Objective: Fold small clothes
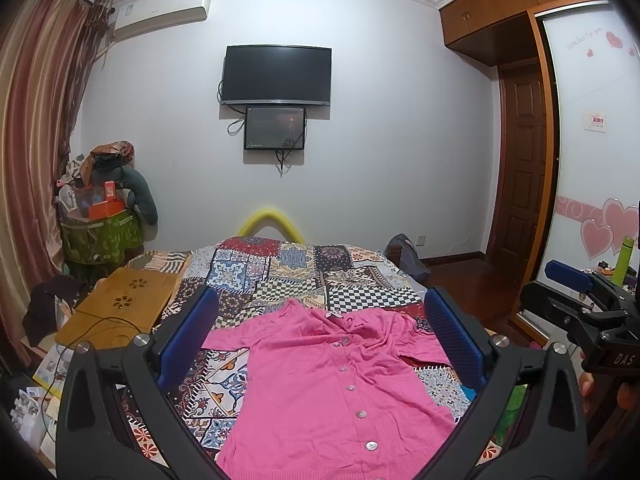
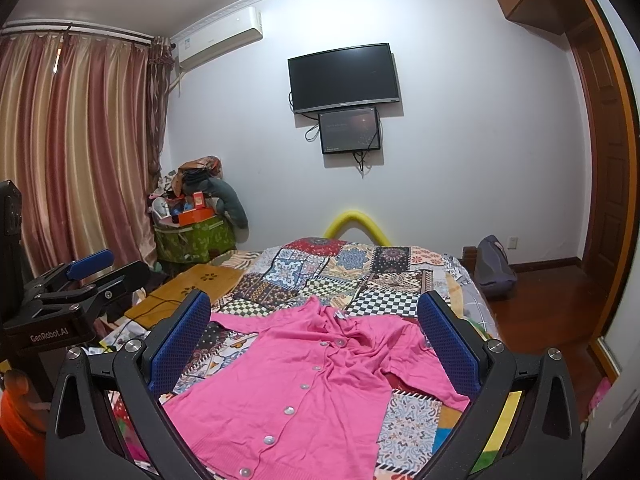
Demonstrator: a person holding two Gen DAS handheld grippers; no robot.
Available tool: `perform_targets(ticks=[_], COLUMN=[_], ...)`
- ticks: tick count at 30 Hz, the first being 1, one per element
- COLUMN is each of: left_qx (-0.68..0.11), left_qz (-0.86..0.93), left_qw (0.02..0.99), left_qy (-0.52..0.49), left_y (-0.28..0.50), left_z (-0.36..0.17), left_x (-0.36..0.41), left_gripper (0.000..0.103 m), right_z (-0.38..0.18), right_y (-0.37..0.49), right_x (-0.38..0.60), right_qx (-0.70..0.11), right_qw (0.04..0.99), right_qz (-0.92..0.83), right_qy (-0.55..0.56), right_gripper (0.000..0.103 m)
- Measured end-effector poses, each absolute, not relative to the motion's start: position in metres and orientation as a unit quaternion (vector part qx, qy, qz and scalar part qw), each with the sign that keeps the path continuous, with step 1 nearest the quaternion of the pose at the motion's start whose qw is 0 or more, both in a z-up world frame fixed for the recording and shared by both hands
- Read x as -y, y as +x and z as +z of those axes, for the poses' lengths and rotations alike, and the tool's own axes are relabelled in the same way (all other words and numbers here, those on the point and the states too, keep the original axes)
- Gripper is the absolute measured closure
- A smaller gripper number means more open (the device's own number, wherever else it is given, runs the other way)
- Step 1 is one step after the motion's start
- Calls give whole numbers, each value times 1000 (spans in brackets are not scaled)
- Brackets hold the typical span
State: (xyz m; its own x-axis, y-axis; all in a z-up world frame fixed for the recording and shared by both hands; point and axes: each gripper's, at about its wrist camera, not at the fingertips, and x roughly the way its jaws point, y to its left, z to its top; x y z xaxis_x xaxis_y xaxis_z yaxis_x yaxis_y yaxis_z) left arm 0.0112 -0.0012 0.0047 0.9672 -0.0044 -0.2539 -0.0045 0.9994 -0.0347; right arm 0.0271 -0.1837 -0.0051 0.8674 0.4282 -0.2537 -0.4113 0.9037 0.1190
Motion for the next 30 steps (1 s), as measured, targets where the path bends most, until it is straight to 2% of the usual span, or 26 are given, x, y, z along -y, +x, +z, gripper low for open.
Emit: perform_targets(ticks=[30], left_qx=[-129], left_qz=[9], left_qw=[991], left_qy=[-20], left_y=[36], left_z=[4], left_x=[-11], left_gripper=[0], right_z=[-8], right_y=[53], right_x=[182], right_qx=[-153], right_qw=[965], right_qz=[211], right_qy=[22], right_gripper=[0])
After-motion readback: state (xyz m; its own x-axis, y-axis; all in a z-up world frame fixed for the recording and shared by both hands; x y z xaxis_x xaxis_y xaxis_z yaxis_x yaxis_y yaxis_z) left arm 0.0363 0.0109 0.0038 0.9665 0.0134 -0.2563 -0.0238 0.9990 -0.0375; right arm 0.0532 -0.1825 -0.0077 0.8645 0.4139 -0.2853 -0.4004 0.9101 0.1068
